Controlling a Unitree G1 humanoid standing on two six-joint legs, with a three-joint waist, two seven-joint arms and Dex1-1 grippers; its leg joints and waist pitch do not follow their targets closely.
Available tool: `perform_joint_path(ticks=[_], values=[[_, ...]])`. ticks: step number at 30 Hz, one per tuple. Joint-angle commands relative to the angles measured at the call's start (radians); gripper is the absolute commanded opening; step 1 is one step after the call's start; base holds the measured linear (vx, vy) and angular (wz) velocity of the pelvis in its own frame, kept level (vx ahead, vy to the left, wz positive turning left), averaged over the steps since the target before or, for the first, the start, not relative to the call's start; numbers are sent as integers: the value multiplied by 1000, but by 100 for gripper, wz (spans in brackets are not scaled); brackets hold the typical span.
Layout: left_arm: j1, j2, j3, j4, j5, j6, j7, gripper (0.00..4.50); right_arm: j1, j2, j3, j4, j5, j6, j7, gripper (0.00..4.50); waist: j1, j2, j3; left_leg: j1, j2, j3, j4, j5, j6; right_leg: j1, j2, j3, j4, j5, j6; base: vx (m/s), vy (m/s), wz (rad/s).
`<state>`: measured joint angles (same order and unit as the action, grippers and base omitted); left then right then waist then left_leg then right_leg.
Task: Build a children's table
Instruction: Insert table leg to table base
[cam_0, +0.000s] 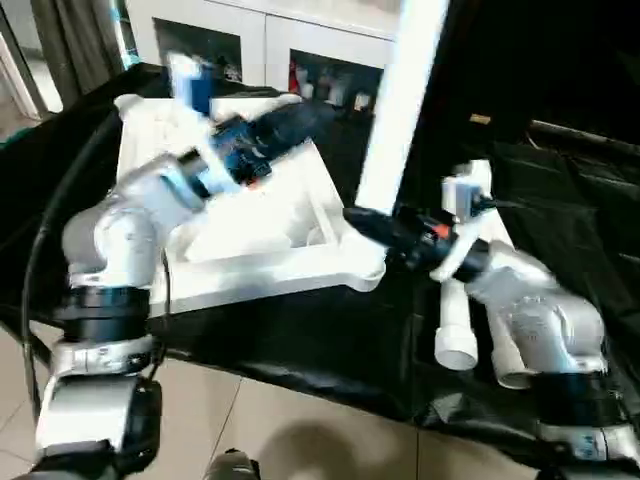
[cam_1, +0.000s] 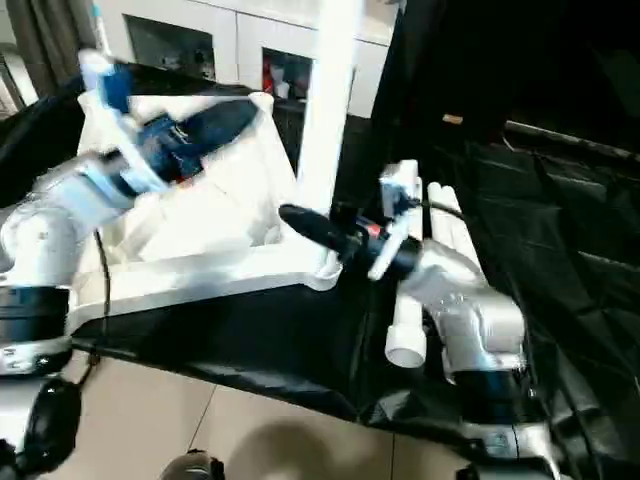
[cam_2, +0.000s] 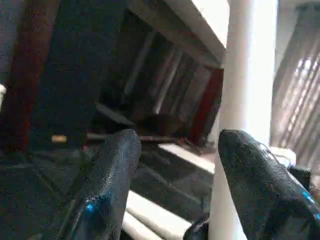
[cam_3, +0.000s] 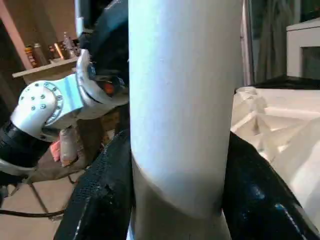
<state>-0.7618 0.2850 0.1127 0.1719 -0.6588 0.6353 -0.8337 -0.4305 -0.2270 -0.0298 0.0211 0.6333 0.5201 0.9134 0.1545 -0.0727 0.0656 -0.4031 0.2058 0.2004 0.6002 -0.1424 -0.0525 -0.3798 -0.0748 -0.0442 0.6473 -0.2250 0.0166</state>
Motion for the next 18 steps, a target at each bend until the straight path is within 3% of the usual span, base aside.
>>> perform_joint_path(ticks=[1,5,11,12,15,18], values=[[-44,-23,-37,24,33,-24,29,297,1,9,15,-15,-3,-8,-12,191,-3,27,-81,45,27,-21,-74,-251,-93,29,-66,32,-72,-40,-194,0,0,0],[-100,-39,-42,120,124,-80,134,297,2,15,29,-14,-17,-15,-10,191,-5,26,-80,44,28,-26,-76,-261,-98,32,-68,33,-77,-78,-168,0,0,0],[-122,-59,-39,5,57,-19,107,297,7,10,53,7,-61,-32,-26,191,-8,27,-82,41,28,-24,-73,-216,-91,30,-65,30,-67,-12,-201,0,0,0],[-125,-65,-45,-17,49,-7,106,297,5,10,56,12,-66,-35,-29,191,-9,22,-82,39,27,-22,-71,-203,-84,32,-64,30,-65,17,-217,0,0,0],[-130,-72,-60,-22,52,-10,105,297,1,10,62,18,-70,-40,-31,191,-6,23,-79,40,26,-20,-71,-217,-71,32,-66,32,-71,-20,-209,0,0,0],[-129,-89,-95,-15,86,-34,106,297,-7,10,76,33,-89,-46,-28,191,-8,25,-78,43,28,-22,-74,-243,-79,29,-65,33,-77,-67,-194,0,0,0]])
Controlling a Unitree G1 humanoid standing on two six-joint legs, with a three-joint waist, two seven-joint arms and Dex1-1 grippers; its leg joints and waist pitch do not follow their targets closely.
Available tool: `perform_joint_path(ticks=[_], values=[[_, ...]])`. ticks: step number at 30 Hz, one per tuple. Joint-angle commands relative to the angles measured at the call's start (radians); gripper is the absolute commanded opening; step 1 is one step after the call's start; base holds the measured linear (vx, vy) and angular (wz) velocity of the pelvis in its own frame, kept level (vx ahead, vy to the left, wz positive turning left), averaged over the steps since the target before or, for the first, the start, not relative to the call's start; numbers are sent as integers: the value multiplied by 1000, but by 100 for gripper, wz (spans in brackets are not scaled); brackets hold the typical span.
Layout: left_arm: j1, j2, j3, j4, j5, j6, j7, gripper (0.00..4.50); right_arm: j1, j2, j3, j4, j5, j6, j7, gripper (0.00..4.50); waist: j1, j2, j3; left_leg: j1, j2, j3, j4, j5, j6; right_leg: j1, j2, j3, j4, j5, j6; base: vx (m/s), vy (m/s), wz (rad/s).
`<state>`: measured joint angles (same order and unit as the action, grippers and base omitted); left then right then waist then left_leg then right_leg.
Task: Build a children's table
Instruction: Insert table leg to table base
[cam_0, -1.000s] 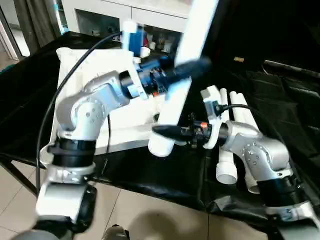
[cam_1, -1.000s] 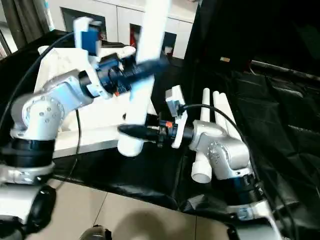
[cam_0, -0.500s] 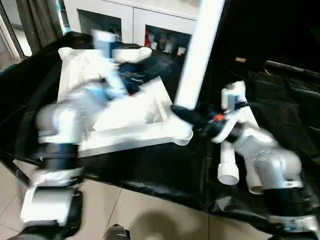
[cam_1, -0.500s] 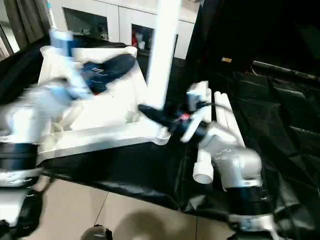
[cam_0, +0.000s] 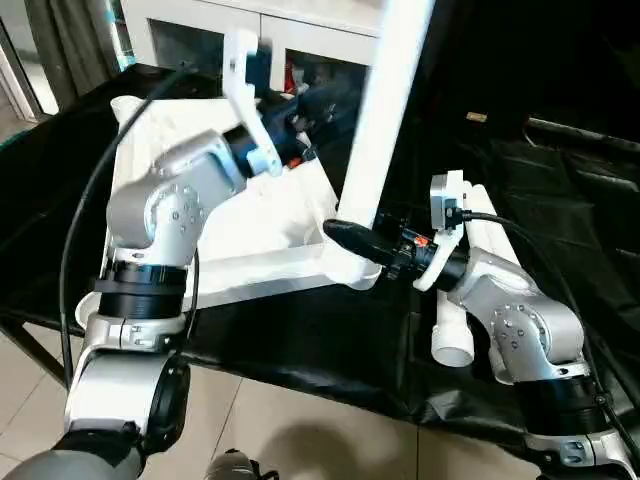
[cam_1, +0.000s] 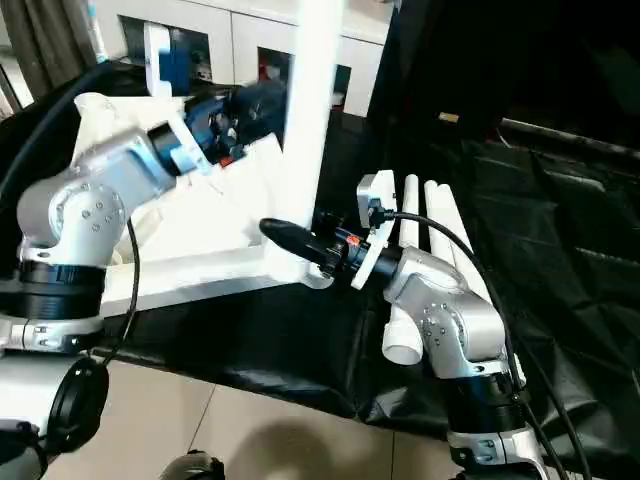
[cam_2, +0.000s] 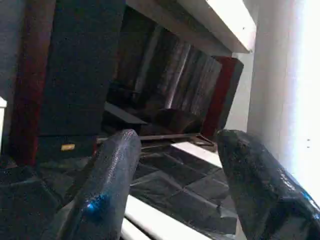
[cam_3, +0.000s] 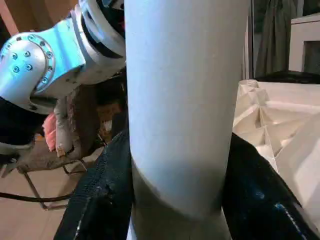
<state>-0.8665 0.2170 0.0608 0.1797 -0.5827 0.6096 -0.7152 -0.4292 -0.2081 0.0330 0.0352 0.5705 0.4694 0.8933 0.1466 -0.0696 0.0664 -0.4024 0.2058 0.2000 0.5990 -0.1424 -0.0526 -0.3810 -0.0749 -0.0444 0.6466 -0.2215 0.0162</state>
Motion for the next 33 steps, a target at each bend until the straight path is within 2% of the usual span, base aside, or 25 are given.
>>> perform_joint_path(ticks=[1,6,7,9,10,14,15,17,19,20,21,23,25,26,27,28,29,30,31,32,33], values=[[-22,-29,-55,-26,19,-6,-7,297,-9,-9,18,24,-36,1,-6,191,0,21,-78,43,28,-22,-73,-247,-81,30,-66,33,-77,-79,-191,0,0,0],[-18,-44,-76,-40,28,-2,1,297,-3,-9,35,20,-51,-6,-10,190,0,20,-79,40,28,-23,-73,-240,-83,31,-66,33,-76,-68,-189,0,0,0],[-15,-49,-84,-39,32,-4,-4,297,-2,-12,41,23,-57,-10,-13,190,-2,24,-80,40,28,-23,-73,-239,-84,31,-65,33,-76,-59,-190,0,0,0],[-13,-52,-90,-36,38,-10,-2,297,-2,-11,44,24,-60,-14,-14,190,-1,22,-80,40,27,-22,-72,-238,-82,31,-65,33,-75,-53,-192,0,0,0],[-11,-51,-90,-32,46,-21,1,297,-2,-11,43,24,-60,-15,-16,190,-2,25,-80,40,27,-23,-72,-231,-79,32,-64,33,-74,-42,-195,0,0,0],[-24,-38,-43,14,67,-63,29,297,-4,-15,26,9,-55,-16,-17,190,-4,25,-79,41,27,-23,-72,-243,-79,32,-63,33,-76,-46,-193,0,0,0],[-28,-23,-27,28,69,-68,25,297,-5,-20,13,1,-46,-12,-18,190,-4,23,-79,41,27,-23,-72,-245,-78,32,-64,33,-77,-55,-192,0,0,0],[-30,-12,-18,37,69,-70,21,297,-6,-23,4,-4,-39,-9,-18,190,-4,25,-79,43,27,-23,-73,-248,-79,30,-63,34,-77,-64,-187,0,0,0],[-26,79,-22,77,110,-101,-33,297,-9,-42,-43,-22,-2,4,-23,190,-5,22,-78,43,26,-23,-75,-251,-74,29,-62,34,-79,-89,-174,0,0,0],[-22,111,-36,87,137,-123,-53,297,-9,-48,-58,-22,5,6,-26,190,-7,17,-77,41,26,-24,-76,-250,-73,31,-61,34,-81,-100,-166,0,0,0],[-19,128,-45,92,155,-136,-64,297,-8,-51,-66,-21,8,7,-28,190,-7,22,-78,43,27,-25,-76,-242,-79,29,-61,34,-78,-101,-154,0,0,0],[-8,193,-92,119,215,-172,-116,297,-8,-59,-94,-7,2,4,-56,190,-7,20,-78,45,28,-22,-76,-234,-84,25,-62,34,-76,-88,-160,0,0,0],[0,227,-122,129,239,-172,-151,297,-8,-62,-107,6,-11,-5,-78,190,-3,25,-79,49,28,-21,-76,-227,-90,19,-63,33,-73,-73,-172,0,0,0],[1,230,-125,129,241,-173,-155,297,-8,-62,-107,8,-14,-6,-81,190,-4,26,-79,47,29,-21,-76,-229,-92,21,-63,32,-70,-68,-176,0,0,0],[39,287,-213,118,292,-174,-231,297,-14,-82,-97,61,-96,-41,-143,190,-1,35,-78,48,29,-24,-78,-232,-104,17,-66,32,-73,-73,-175,0,0,0],[39,287,-213,118,292,-174,-231,297,-14,-82,-97,61,-96,-41,-143,190,-6,30,-77,47,27,-21,-80,-243,-116,19,-62,33,-72,-85,-172,0,0,0],[83,304,-291,88,335,-180,-262,297,-22,-95,-71,114,-180,-75,-210,190,-4,30,-78,50,28,-20,-79,-249,-121,17,-66,34,-73,-90,-173,0,0,0],[83,304,-291,88,335,-180,-262,297,-22,-95,-71,114,-180,-75,-210,190,-6,37,-76,48,29,-21,-80,-254,-129,16,-68,35,-74,-100,-171,0,0,0],[102,302,-323,78,356,-191,-265,297,-26,-97,-63,131,-205,-87,-234,190,-7,34,-78,49,27,-19,-79,-277,-135,19,-69,36,-76,-118,-175,0,0,0],[118,295,-357,77,385,-211,-264,297,-34,-90,-66,148,-219,-91,-266,190,-7,37,-78,48,28,-21,-80,-273,-134,19,-70,37,-76,-115,-175,0,0,0],[128,289,-380,78,407,-227,-263,297,-40,-83,-71,158,-226,-92,-288,190,-7,35,-79,48,28,-20,-79,-275,-130,20,-69,37,-77,-107,-178,0,0,0]])
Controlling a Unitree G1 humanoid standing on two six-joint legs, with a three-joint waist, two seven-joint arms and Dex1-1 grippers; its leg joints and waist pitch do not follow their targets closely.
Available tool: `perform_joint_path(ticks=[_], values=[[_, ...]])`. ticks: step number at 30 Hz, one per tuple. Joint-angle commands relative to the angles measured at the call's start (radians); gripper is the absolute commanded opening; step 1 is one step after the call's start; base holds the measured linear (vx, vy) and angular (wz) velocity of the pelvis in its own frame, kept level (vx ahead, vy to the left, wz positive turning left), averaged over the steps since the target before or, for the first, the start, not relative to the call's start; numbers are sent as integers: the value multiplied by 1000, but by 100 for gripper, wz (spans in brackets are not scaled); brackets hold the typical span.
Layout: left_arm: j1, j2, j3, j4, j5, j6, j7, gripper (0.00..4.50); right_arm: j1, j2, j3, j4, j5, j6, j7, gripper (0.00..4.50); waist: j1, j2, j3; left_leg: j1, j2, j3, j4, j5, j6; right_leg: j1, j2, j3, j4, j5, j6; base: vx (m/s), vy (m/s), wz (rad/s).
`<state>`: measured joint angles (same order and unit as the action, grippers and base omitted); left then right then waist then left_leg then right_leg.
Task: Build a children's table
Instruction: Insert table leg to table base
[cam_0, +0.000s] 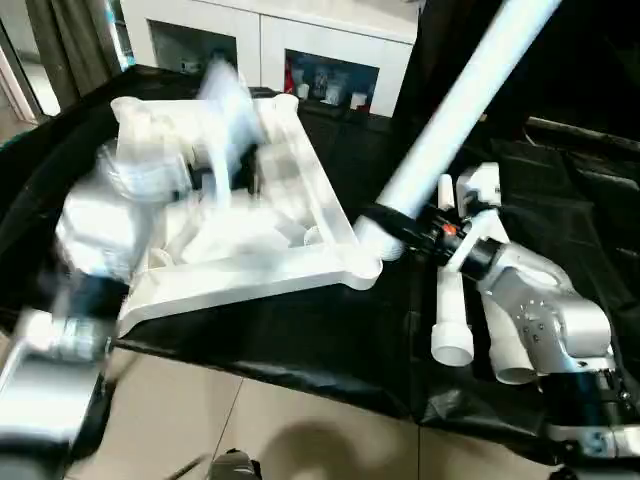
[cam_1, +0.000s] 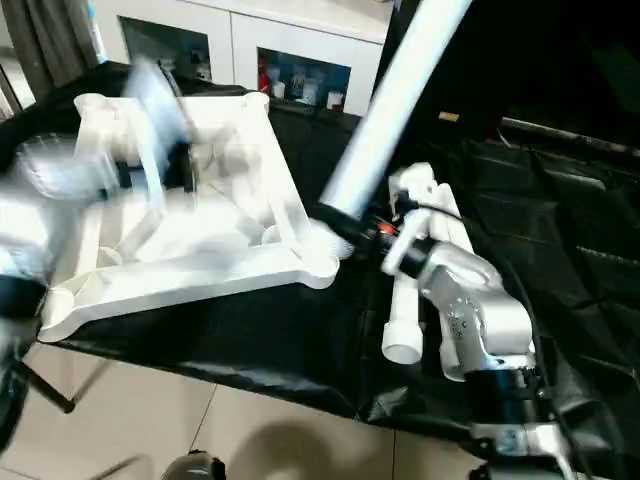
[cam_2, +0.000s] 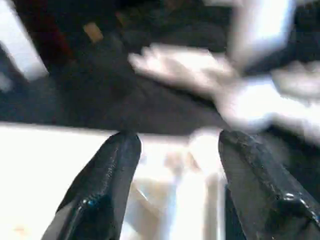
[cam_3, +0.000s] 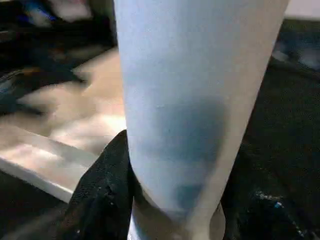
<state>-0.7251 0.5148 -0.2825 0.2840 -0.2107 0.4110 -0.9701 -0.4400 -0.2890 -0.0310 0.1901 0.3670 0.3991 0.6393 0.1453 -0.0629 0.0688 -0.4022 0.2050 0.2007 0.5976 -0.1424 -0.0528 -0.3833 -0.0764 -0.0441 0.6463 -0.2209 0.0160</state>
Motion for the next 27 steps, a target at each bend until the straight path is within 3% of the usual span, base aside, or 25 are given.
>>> perform_joint_path(ticks=[1,4,8,14,23,27], values=[[2,-32,-75,23,90,-56,22,297,-43,6,-9,32,-52,-40,-77,189,-6,30,-82,48,29,-21,-77,-272,-129,22,-67,37,-75,-99,-180,0,0,0],[6,-59,-95,96,136,-67,76,297,-56,15,-10,64,-71,-60,-115,189,-10,24,-83,43,27,-20,-74,-241,-115,28,-66,37,-72,-65,-179,0,0,0],[7,-75,-88,133,125,-42,70,279,-66,29,-11,81,-76,-78,-121,189,-15,19,-85,41,25,-19,-71,-215,-92,30,-63,35,-68,-32,-192,0,0,0],[12,-63,-108,176,168,-72,45,231,-79,40,2,104,-92,-97,-117,189,-20,23,-83,44,27,-18,-72,-223,-79,28,-62,36,-71,-32,-204,0,0,0],[31,-94,-98,184,149,-50,9,165,-71,49,16,104,-100,-100,-102,189,-22,28,-82,43,28,-19,-74,-241,-81,27,-64,37,-71,-41,-215,0,0,0],[27,-111,-93,208,149,-52,0,127,-68,49,21,102,-100,-97,-95,189,-22,26,-82,43,28,-19,-74,-245,-79,29,-64,37,-73,-48,-213,0,0,0]])
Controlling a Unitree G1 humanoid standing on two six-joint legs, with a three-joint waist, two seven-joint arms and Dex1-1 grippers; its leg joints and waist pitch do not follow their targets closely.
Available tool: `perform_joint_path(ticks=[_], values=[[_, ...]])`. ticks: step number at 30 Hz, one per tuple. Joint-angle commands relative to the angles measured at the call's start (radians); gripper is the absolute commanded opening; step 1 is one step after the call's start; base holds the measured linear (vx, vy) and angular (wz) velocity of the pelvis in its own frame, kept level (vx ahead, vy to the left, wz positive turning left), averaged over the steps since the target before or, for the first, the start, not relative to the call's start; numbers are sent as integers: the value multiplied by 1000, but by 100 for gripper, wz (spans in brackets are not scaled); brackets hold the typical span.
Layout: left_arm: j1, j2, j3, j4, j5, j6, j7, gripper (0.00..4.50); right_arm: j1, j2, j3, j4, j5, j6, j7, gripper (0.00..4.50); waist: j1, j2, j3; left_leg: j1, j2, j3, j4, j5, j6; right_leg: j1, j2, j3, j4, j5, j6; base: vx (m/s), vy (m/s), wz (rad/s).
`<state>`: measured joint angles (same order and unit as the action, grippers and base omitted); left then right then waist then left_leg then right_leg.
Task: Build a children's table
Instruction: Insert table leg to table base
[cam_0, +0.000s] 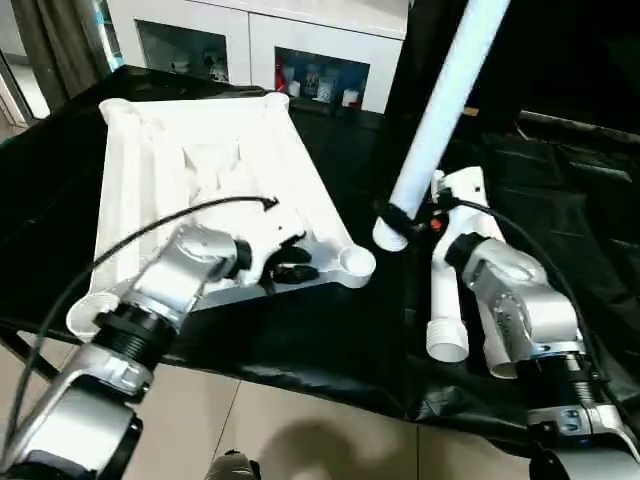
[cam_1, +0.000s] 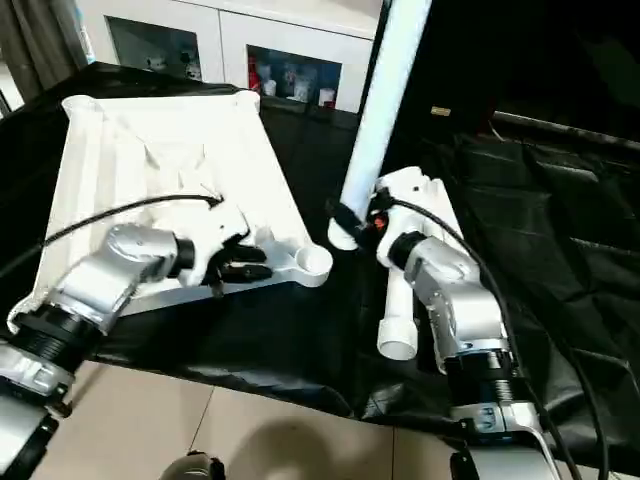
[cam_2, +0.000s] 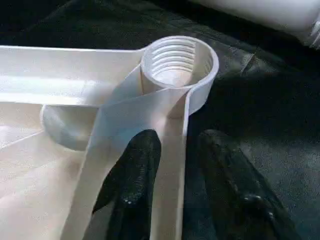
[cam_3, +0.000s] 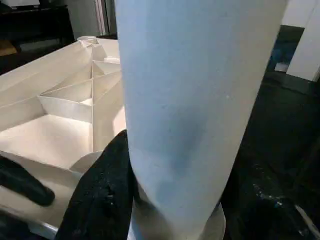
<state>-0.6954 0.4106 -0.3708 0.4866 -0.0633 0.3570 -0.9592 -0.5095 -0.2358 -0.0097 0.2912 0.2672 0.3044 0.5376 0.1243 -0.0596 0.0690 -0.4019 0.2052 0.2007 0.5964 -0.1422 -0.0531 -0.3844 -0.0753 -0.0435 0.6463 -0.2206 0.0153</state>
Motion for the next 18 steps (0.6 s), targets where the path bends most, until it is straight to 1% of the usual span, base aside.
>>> perform_joint_path(ticks=[1,3,4,6,9,11,12,13,14,16,18], values=[[-5,-9,-5,15,6,-2,-12,119,2,-6,3,-1,-1,-2,9,189,-2,25,-82,43,27,-20,-73,-247,-79,30,-64,36,-73,-43,-212,0,0,0],[-8,-10,-10,37,23,-16,-9,99,4,-8,5,-5,-2,-1,11,189,-3,23,-82,43,27,-20,-73,-247,-78,30,-64,36,-74,-42,-212,0,0,0],[-11,-10,-13,53,32,-25,-6,93,5,-8,5,-7,-1,0,12,189,-5,27,-82,43,27,-21,-73,-248,-77,30,-64,36,-74,-39,-212,0,0,0],[-14,-10,-15,73,44,-36,-3,86,5,-8,3,-9,-1,1,13,189,-7,26,-82,44,28,-21,-74,-256,-79,30,-64,36,-75,-45,-212,0,0,0],[-16,-8,-17,90,55,-49,3,54,6,-7,3,-11,-2,1,16,189,-8,26,-82,44,29,-21,-74,-260,-78,30,-65,36,-74,-40,-217,0,0,0],[-22,-3,-19,118,71,-68,1,46,10,-5,4,-18,0,2,21,189,-8,25,-81,44,29,-21,-74,-264,-77,29,-66,37,-76,-50,-218,0,0,0],[-22,-3,-19,118,71,-68,1,42,10,-5,4,-18,0,2,21,189,-8,26,-81,45,30,-22,-75,-271,-79,29,-66,37,-76,-58,-217,0,0,0],[-26,-3,-18,130,75,-75,-2,20,9,-5,5,-17,2,1,24,189,-8,29,-81,44,29,-23,-76,-274,-81,29,-66,36,-75,-61,-218,0,0,0],[-27,-4,-17,133,77,-77,-3,20,8,-5,5,-17,2,1,25,189,-9,27,-79,45,29,-22,-77,-288,-83,27,-66,37,-79,-77,-216,0,0,0],[-28,-5,-7,134,73,-79,-10,3,7,-6,5,-16,4,-1,27,189,-9,27,-79,45,31,-24,-78,-300,-86,27,-69,37,-80,-99,-214,0,0,0],[-28,-7,1,129,66,-85,-17,1,7,-7,4,-17,6,-1,32,189,-12,25,-80,42,30,-24,-78,-289,-85,29,-67,36,-77,-84,-216,0,0,0]])
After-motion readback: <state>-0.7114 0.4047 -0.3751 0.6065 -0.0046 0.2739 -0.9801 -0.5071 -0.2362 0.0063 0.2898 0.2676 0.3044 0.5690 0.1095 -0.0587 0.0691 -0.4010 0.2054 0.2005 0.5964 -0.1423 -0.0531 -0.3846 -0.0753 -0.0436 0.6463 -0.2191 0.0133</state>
